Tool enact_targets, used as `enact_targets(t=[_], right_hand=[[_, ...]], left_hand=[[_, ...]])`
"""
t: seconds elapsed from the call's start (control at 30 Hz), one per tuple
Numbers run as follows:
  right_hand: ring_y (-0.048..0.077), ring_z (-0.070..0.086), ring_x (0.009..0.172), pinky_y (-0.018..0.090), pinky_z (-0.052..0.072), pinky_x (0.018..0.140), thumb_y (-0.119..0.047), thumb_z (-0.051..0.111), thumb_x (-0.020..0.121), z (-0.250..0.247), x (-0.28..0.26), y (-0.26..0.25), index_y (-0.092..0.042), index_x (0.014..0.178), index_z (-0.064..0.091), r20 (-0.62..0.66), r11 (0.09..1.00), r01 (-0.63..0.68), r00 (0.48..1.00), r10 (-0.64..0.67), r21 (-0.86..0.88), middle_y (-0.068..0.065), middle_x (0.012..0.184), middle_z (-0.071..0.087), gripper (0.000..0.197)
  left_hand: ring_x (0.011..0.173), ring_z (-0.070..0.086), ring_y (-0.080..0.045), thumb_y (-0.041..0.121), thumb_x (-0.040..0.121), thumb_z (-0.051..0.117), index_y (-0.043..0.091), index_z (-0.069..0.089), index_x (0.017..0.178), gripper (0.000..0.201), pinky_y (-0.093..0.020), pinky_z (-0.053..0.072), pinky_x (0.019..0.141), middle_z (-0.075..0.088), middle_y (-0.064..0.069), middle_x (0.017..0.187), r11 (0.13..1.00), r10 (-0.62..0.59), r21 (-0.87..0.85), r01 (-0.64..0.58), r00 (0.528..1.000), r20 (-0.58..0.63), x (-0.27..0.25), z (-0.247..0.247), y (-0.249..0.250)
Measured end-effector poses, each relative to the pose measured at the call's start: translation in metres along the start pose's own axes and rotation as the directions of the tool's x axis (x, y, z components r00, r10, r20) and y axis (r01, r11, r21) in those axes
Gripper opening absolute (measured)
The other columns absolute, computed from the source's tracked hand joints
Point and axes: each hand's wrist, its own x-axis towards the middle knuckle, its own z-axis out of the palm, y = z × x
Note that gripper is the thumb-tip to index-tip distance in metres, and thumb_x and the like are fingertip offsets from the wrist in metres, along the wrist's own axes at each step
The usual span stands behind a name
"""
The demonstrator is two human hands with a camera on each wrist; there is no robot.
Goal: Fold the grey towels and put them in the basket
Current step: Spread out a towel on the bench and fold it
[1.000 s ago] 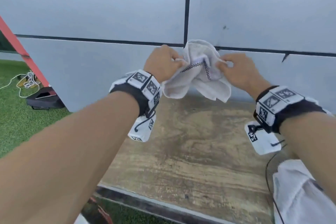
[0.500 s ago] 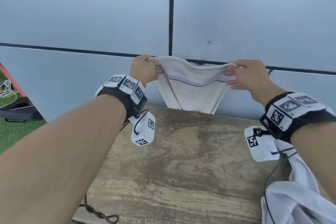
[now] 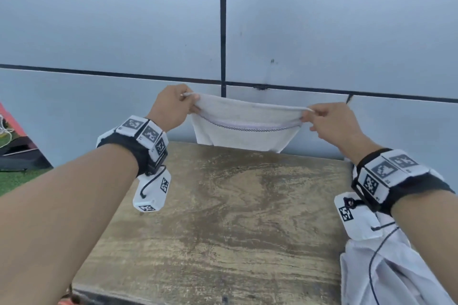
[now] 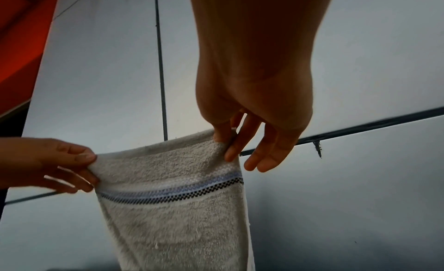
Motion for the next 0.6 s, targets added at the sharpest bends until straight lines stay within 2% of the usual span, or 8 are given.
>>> enact_targets(t=[0.07, 0.1, 0.17, 0.23, 0.33, 0.4, 0.53, 0.6], right_hand=[[0.025, 0.054, 0.062, 0.031, 0.044, 0.062, -0.029, 0.064, 0.096, 0.001, -0.018, 0.004, -0.016, 0.09, 0.078, 0.031, 0.992, 0.04, 0.999, -0.036, -0.119, 0.015, 0.072, 0.065, 0.02], [0.024, 0.053, 0.061, 0.032, 0.046, 0.063, -0.029, 0.063, 0.097, 0.002, -0.028, 0.006, -0.014, 0.091, 0.078, 0.059, 0.982, 0.062, 0.997, -0.052, -0.178, 0.015, 0.07, 0.062, 0.022], [0.026, 0.06, 0.071, 0.039, 0.053, 0.07, -0.032, 0.062, 0.098, 0.005, -0.049, 0.016, -0.013, 0.089, 0.076, 0.119, 0.953, 0.115, 0.989, -0.084, -0.281, 0.013, 0.082, 0.066, 0.026], [0.026, 0.061, 0.085, 0.037, 0.049, 0.075, -0.036, 0.063, 0.097, 0.009, -0.072, 0.026, -0.021, 0.092, 0.077, 0.194, 0.917, 0.161, 0.976, -0.094, -0.364, 0.004, 0.095, 0.064, 0.022], [0.024, 0.063, 0.098, 0.039, 0.049, 0.09, -0.034, 0.066, 0.094, 0.014, -0.109, 0.042, -0.021, 0.096, 0.079, 0.252, 0.909, 0.208, 0.96, -0.12, -0.362, -0.001, 0.103, 0.067, 0.019], [0.021, 0.064, 0.1, 0.038, 0.048, 0.094, -0.031, 0.068, 0.093, 0.015, -0.136, 0.048, -0.022, 0.094, 0.08, 0.28, 0.916, 0.242, 0.948, -0.152, -0.32, -0.006, 0.102, 0.07, 0.015], [0.013, 0.06, 0.077, 0.031, 0.045, 0.074, -0.034, 0.066, 0.095, 0.012, -0.184, 0.053, -0.02, 0.097, 0.079, 0.321, 0.938, 0.228, 0.937, -0.138, -0.263, -0.009, 0.088, 0.069, 0.019], [0.003, 0.052, 0.062, 0.024, 0.039, 0.063, -0.034, 0.065, 0.096, 0.009, -0.203, 0.055, -0.022, 0.097, 0.078, 0.312, 0.954, 0.211, 0.94, -0.139, -0.211, -0.014, 0.074, 0.064, 0.018]], left_hand=[[0.077, 0.066, -0.026, 0.027, 0.1, 0.057, 0.006, 0.066, 0.091, 0.024, -0.035, 0.052, 0.073, 0.071, -0.009, 0.084, 0.997, 0.012, 0.078, -0.014, 0.999, 0.03, -0.014, -0.004, -0.005], [0.072, 0.061, -0.024, 0.027, 0.101, 0.057, 0.009, 0.066, 0.089, 0.024, -0.032, 0.047, 0.065, 0.067, -0.008, 0.081, 0.988, 0.028, 0.15, -0.035, 0.998, 0.049, -0.023, -0.007, -0.009], [0.067, 0.052, -0.021, 0.029, 0.101, 0.057, 0.012, 0.066, 0.085, 0.025, -0.03, 0.037, 0.058, 0.061, -0.009, 0.08, 0.966, 0.047, 0.245, -0.077, 0.991, 0.129, -0.045, -0.013, -0.017], [0.067, 0.05, -0.021, 0.031, 0.101, 0.057, 0.012, 0.064, 0.08, 0.029, -0.031, 0.036, 0.058, 0.06, -0.015, 0.083, 0.953, 0.015, 0.29, -0.084, 0.973, 0.232, -0.07, -0.019, -0.028], [0.064, 0.052, -0.023, 0.037, 0.1, 0.058, 0.015, 0.063, 0.08, 0.029, -0.033, 0.038, 0.061, 0.064, -0.018, 0.079, 0.92, -0.098, 0.39, -0.038, 0.941, 0.324, -0.114, -0.025, -0.038], [0.063, 0.05, -0.023, 0.035, 0.1, 0.057, 0.012, 0.062, 0.082, 0.03, -0.032, 0.035, 0.06, 0.062, -0.02, 0.076, 0.921, -0.135, 0.39, -0.019, 0.921, 0.365, -0.143, -0.028, -0.039], [0.06, 0.043, -0.02, 0.032, 0.101, 0.055, 0.001, 0.051, 0.078, 0.039, -0.032, 0.027, 0.056, 0.046, -0.007, 0.066, 0.918, -0.17, 0.395, -0.012, 0.891, 0.422, -0.186, -0.033, -0.045], [0.058, 0.039, -0.018, 0.03, 0.102, 0.053, 0.006, 0.045, 0.072, 0.039, -0.032, 0.027, 0.057, 0.042, -0.004, 0.064, 0.93, -0.156, 0.367, -0.023, 0.88, 0.448, -0.2, -0.035, -0.049]])
